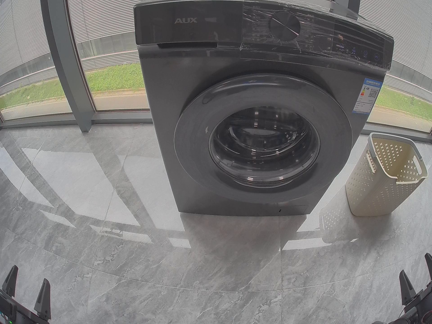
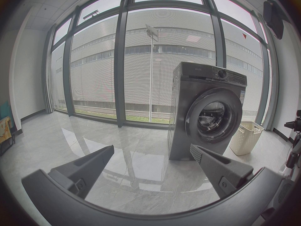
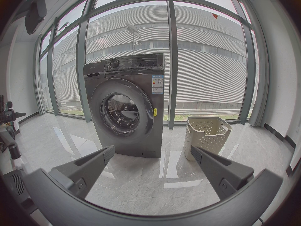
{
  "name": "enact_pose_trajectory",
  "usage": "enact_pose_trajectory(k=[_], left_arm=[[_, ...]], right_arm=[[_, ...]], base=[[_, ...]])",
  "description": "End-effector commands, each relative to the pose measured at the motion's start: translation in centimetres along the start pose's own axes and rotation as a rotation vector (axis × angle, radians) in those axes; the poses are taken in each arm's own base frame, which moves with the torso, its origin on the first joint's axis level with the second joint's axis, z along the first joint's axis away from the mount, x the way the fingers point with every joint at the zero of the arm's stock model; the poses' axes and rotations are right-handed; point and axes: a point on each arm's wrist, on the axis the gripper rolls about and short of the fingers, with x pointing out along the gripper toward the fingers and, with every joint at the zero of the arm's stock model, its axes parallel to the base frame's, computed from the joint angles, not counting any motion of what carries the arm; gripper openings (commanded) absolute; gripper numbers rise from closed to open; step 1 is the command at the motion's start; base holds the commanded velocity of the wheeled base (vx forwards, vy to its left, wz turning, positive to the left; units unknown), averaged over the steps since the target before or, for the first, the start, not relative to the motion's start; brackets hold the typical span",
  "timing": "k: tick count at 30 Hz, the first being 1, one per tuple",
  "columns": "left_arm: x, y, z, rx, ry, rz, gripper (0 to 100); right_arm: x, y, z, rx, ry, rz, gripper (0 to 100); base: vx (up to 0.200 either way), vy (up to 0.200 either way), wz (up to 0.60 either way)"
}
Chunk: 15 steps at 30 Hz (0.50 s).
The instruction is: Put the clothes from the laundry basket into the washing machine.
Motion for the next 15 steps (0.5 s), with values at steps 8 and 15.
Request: enact_pose_trajectory(k=[8, 15], left_arm=[[0.0, 0.0, -0.6, 0.009, 0.009, -0.001, 100], [0.0, 0.0, -0.6, 0.013, 0.007, -0.003, 100]], right_arm=[[0.1, 0.0, -0.5, 0.002, 0.007, -0.002, 100], [-0.5, 0.0, 1.8, 0.0, -0.123, -0.003, 100]], base=[[0.0, -0.125, 0.0], [0.0, -0.029, 0.0]])
